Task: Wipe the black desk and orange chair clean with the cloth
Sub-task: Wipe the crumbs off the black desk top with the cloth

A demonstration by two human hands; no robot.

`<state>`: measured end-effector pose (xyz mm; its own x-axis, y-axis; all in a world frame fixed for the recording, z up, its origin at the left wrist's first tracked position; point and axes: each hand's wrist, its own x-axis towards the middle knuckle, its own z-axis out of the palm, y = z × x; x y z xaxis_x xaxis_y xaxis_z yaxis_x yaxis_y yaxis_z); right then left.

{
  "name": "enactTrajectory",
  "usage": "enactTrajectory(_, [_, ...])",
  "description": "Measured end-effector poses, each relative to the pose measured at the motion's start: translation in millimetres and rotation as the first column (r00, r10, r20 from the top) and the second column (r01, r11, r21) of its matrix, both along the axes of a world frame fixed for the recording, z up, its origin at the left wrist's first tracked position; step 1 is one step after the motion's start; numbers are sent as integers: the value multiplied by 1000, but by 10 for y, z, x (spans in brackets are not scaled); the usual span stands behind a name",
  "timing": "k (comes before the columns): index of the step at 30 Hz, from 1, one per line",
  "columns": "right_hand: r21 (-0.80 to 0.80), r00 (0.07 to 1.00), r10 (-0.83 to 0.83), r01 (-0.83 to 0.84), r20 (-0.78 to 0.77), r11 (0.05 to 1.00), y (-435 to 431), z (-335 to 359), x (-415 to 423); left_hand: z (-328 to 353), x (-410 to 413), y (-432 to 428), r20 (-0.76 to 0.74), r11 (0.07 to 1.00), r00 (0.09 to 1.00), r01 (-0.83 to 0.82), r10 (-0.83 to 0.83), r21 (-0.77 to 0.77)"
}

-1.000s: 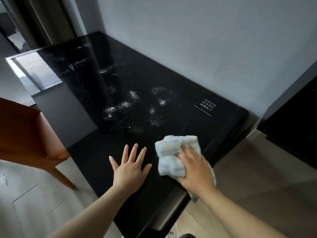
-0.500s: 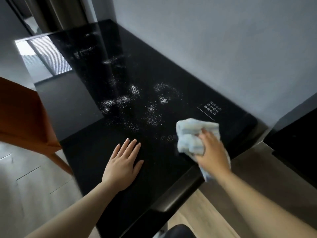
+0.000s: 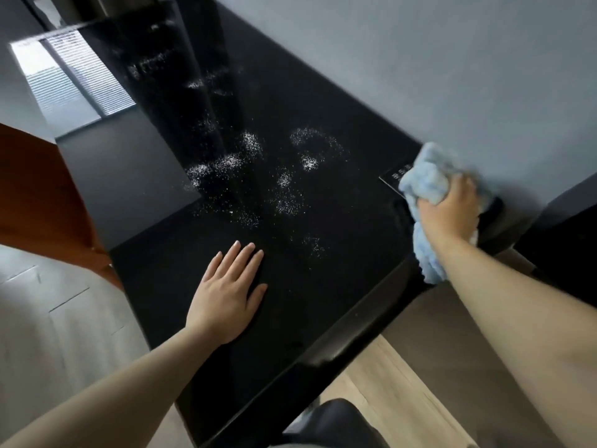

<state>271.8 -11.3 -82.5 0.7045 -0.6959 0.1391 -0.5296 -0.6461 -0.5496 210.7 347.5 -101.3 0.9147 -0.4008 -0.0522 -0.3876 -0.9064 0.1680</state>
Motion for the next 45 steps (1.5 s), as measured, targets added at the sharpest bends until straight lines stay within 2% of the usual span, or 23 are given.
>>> enactTrajectory(1, [66,993,-112,113,-27,991,-64,1,40,5,0,-2,-3,1000,1000,-1,1,-2])
enactTrajectory(3, [2,983,-145,146,-115,989,16,-5,45,13,4,1,-11,1000,1000,-1,1,-11])
enactTrajectory(6, [-111,966,243,-253,-91,961,360,12,-143,35,10,-8,7,1000,1000,0,0,-19])
enactTrajectory(8, [-91,797,598,-604,-89,792,530,24,-338,33,7,-10,5,1000,1000,9,-8,-25])
enactTrajectory(9, [-71,718,688,-695,-105,715,524,11,-393,29,10,-8,5,999,1000,9,-9,-31])
enactTrajectory(10, [-79,704,701,-710,-113,700,465,9,-388,29,11,-5,7,999,1000,8,-8,-33])
enactTrajectory(11, [-121,762,638,-648,-109,752,368,-7,-334,34,9,0,9,1000,1000,8,-7,-27])
enactTrajectory(13, [-145,937,334,-346,-102,927,112,-27,-131,48,7,-1,13,1000,1000,12,-12,-10])
enactTrajectory(14, [-99,976,177,-189,-123,977,-10,-3,-10,55,11,-7,13,1000,1000,15,-14,-9])
enactTrajectory(17, [-31,960,7,-17,-280,999,-151,36,303,47,9,-1,9,1000,1000,5,-4,-22])
enactTrajectory(20, [-98,941,36,-72,-336,993,2,38,396,12,8,11,10,999,1000,4,-4,-33])
enactTrajectory(23, [-200,931,265,-318,-250,927,405,58,166,-6,3,16,11,999,1000,2,-2,-35])
enactTrajectory(26, [-242,754,611,-657,-243,714,954,-40,-410,2,6,13,27,999,1000,7,-6,-38])
enactTrajectory(29, [-178,612,759,-791,-225,585,1024,-118,-712,14,-8,1,33,999,999,2,0,-51])
enactTrajectory(31, [-180,721,651,-691,-237,700,768,-52,-497,24,-6,-4,31,999,1000,3,-2,-46])
enactTrajectory(33, [-146,910,365,-395,-195,907,539,71,-147,12,-6,-3,31,999,1000,2,-1,-35])
enactTrajectory(34, [-103,945,257,-281,-202,954,515,117,-40,5,-4,0,35,999,999,-1,3,-33])
enactTrajectory(35, [-116,943,229,-262,-242,958,584,135,-12,1,-3,5,37,1000,999,-5,6,-31])
enactTrajectory(37, [-176,875,387,-446,-290,878,908,68,-172,1,-2,7,36,1000,999,-7,8,-30])
enactTrajectory(39, [-98,709,638,-688,-302,719,1280,-41,-514,0,3,3,38,999,999,-11,12,-40])
enactTrajectory(41, [-81,579,764,-809,-283,583,1396,-49,-722,0,11,4,26,998,1000,-13,14,-54])
enactTrajectory(43, [-227,642,730,-767,-234,601,1208,-13,-563,-9,9,10,24,998,1000,-9,11,-63])
enactTrajectory(45, [-249,804,539,-592,-251,767,877,42,-293,-12,4,17,23,997,1000,-1,2,-71])
